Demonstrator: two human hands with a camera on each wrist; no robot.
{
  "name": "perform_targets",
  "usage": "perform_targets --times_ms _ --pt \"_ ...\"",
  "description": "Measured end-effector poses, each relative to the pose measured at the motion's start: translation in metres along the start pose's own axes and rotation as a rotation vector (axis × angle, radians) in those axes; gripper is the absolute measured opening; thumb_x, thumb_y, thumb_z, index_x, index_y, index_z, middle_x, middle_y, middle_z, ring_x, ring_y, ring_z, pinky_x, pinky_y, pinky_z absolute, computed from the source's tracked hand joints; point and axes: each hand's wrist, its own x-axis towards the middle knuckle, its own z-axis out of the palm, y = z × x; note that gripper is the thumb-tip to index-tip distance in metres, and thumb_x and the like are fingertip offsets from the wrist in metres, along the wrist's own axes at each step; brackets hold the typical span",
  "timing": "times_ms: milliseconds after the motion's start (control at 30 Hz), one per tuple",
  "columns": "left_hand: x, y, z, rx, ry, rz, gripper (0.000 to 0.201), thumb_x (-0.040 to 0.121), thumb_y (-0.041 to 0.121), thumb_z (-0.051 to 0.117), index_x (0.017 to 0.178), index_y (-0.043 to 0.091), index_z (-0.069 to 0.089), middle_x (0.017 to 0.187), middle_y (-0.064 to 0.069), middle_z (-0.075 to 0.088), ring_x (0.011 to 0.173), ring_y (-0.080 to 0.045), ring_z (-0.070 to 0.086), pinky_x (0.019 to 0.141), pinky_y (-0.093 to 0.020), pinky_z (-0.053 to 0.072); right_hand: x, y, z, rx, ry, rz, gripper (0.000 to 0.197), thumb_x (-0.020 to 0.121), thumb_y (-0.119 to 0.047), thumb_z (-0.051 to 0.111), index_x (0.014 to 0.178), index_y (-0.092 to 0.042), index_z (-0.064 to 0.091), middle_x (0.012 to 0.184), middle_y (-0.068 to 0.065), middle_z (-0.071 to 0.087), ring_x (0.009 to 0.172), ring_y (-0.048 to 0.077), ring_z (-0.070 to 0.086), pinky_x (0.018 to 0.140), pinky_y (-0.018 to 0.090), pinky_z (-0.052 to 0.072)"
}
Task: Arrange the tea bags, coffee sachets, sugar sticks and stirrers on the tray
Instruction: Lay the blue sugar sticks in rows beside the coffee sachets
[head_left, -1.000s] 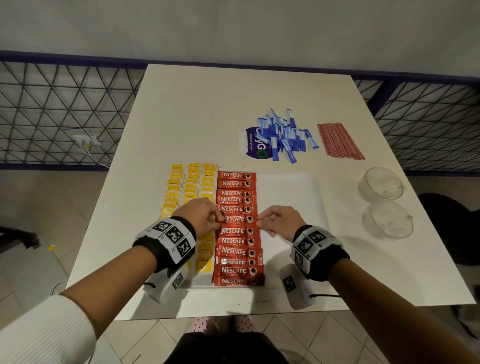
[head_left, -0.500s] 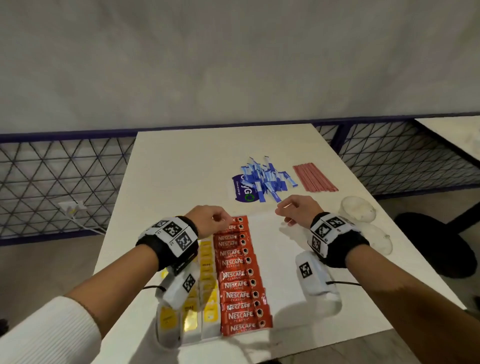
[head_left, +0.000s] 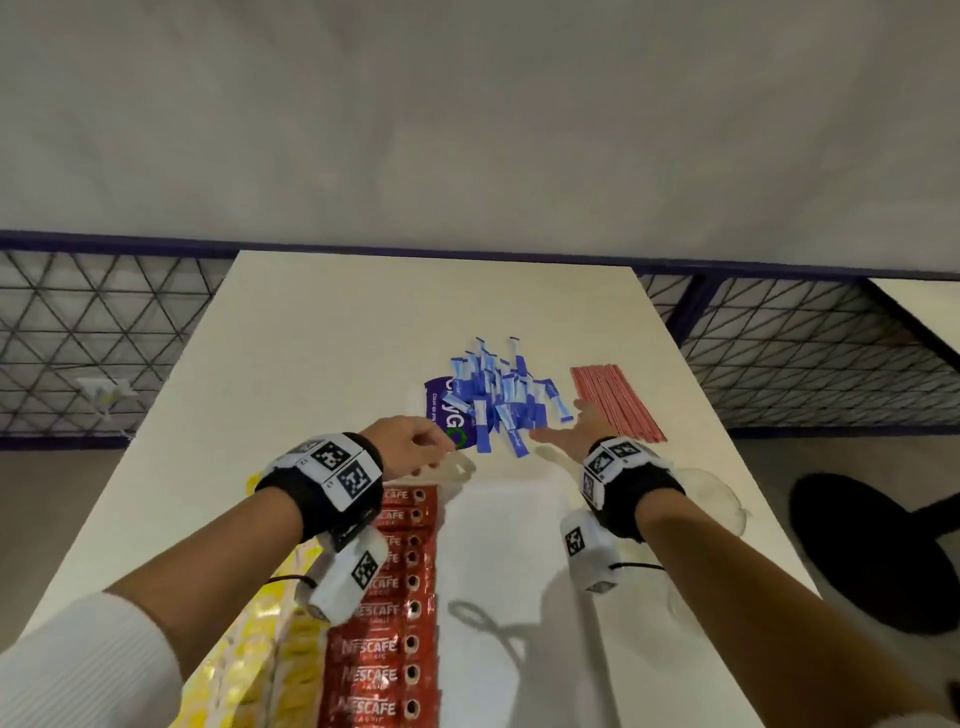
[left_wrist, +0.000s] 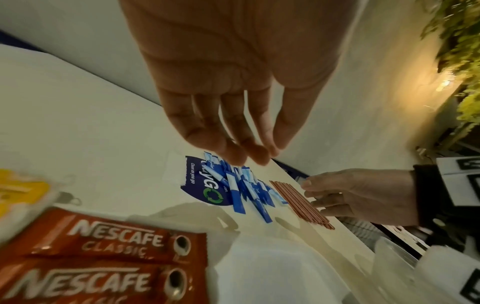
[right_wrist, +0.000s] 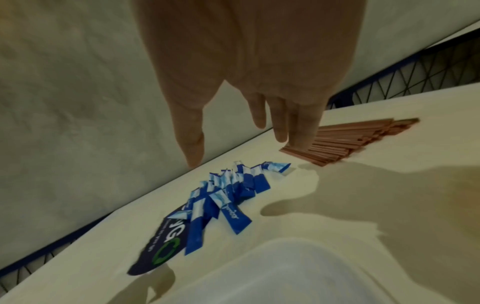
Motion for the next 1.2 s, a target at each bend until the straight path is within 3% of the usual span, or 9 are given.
perform_targets --times_ms 100,233,400,533,633,700,933,1067,1200 --pt "0.023 0.009 0.004 -0.107 0.034 -0.037 0.008 0.094 0.020 0.050 0.099 0.019 0.057 0.079 0.009 0.057 0.064 -0.007 0.051 0.059 -0.018 0.039 0.036 -0.006 0.002 -0.087 -0.018 0.007 0.102 0.075 -0.042 0.073 0.149 -0.014 0.009 0.155 0.013 0.018 0.139 0.033 0.026 0.112 0.046 0.028" --pt "0.046 0.016 0.010 -0.243 0.087 -0.107 0.010 0.095 0.017 0.049 0.096 0.020 0.058 0.077 0.007 0.056 0.063 -0.009 0.050 0.059 -0.019 0.039 0.073 -0.018 0.010 -0.262 -0.082 0.013 0.113 0.070 -0.053 0.073 0.149 -0.018 0.000 0.156 0.014 0.004 0.142 0.035 0.013 0.113 0.050 0.024" --pt "0.056 0.010 0.016 -0.310 0.109 -0.167 0.013 0.095 0.015 0.049 0.091 0.023 0.059 0.077 0.007 0.056 0.062 -0.008 0.049 0.057 -0.018 0.038 0.098 -0.034 0.024 -0.379 -0.134 -0.047 0.112 0.074 -0.045 0.072 0.148 -0.016 -0.007 0.155 0.016 -0.011 0.143 0.035 -0.008 0.114 0.050 0.009" --pt "0.061 0.003 0.019 -0.247 0.112 -0.187 0.021 0.093 0.014 0.051 0.082 0.030 0.057 0.076 0.008 0.056 0.061 -0.008 0.051 0.056 -0.018 0.037 0.107 -0.034 0.031 -0.418 -0.095 -0.101 0.101 0.079 -0.035 0.070 0.148 -0.016 0.000 0.152 0.018 0.004 0.142 0.038 0.007 0.115 0.047 0.017" --pt "0.063 0.004 0.019 -0.229 0.103 -0.208 0.020 0.093 0.015 0.050 0.083 0.030 0.057 0.077 0.009 0.056 0.059 -0.009 0.050 0.054 -0.017 0.037 0.106 -0.030 0.038 -0.422 -0.058 -0.192 0.085 0.086 -0.024 0.061 0.148 -0.014 0.005 0.144 0.018 0.023 0.131 0.036 0.030 0.105 0.041 0.036" --pt "0.066 0.006 0.019 -0.223 0.072 -0.219 0.017 0.094 0.015 0.048 0.087 0.028 0.057 0.079 0.009 0.057 0.058 -0.009 0.050 0.054 -0.018 0.037 0.106 -0.029 0.041 -0.431 -0.059 -0.227 0.078 0.090 -0.017 0.056 0.148 -0.012 0.004 0.141 0.018 0.029 0.126 0.034 0.038 0.099 0.038 0.040" --pt "0.074 0.020 0.016 -0.174 0.044 -0.204 0.010 0.095 0.018 0.046 0.096 0.021 0.056 0.080 0.006 0.056 0.056 -0.010 0.048 0.051 -0.016 0.037 0.111 -0.034 0.041 -0.479 -0.074 -0.222 0.064 0.097 -0.008 0.038 0.148 -0.003 0.000 0.145 0.020 0.031 0.128 0.033 0.041 0.104 0.039 0.039" --pt "0.081 0.024 0.016 -0.212 0.035 -0.227 0.017 0.096 0.029 0.044 0.099 0.015 0.053 0.081 0.003 0.056 0.058 -0.010 0.049 0.053 -0.017 0.040 0.112 -0.040 0.026 -0.398 -0.147 -0.188 0.064 0.093 -0.007 0.046 0.146 -0.002 0.010 0.145 0.019 0.035 0.128 0.034 0.042 0.102 0.037 0.038" --pt "0.088 0.030 0.018 -0.263 -0.004 -0.240 0.038 0.098 0.039 0.035 0.113 0.010 0.055 0.081 0.003 0.056 0.063 -0.011 0.053 0.059 -0.019 0.044 0.098 -0.039 0.005 -0.291 -0.187 -0.194 0.063 0.092 -0.013 0.052 0.144 -0.004 0.017 0.142 0.019 0.038 0.122 0.035 0.047 0.086 0.035 0.041"
